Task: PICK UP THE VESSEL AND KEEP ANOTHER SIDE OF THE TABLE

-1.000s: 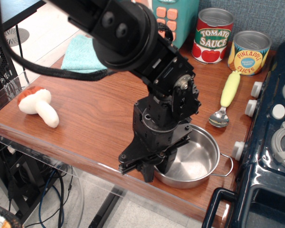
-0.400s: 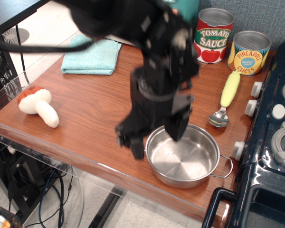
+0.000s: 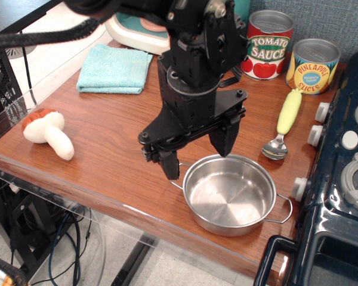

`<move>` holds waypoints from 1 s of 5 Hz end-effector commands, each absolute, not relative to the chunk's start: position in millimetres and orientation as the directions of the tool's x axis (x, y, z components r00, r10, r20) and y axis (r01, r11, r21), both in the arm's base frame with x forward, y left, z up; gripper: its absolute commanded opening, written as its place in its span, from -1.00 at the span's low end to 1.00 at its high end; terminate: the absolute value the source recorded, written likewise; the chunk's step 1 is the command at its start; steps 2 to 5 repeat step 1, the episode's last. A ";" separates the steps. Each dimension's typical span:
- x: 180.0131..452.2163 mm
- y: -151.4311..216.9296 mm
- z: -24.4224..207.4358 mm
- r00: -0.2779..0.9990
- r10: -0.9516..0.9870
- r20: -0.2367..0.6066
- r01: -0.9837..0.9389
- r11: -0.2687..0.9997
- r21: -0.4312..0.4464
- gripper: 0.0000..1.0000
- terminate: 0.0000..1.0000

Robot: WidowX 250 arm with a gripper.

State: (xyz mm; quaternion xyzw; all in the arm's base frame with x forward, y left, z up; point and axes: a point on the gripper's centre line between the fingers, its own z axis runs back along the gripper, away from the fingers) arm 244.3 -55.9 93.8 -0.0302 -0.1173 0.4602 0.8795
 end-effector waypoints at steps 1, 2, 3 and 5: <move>247.7 -50.1 106.6 0.538 0.821 0.193 -0.797 0.570 -0.202 1.00 1.00; 247.7 -50.1 106.6 0.538 0.821 0.193 -0.797 0.570 -0.202 1.00 1.00; 247.7 -50.1 106.6 0.538 0.821 0.193 -0.797 0.570 -0.202 1.00 1.00; 247.7 -50.1 106.6 0.538 0.821 0.193 -0.797 0.570 -0.202 1.00 1.00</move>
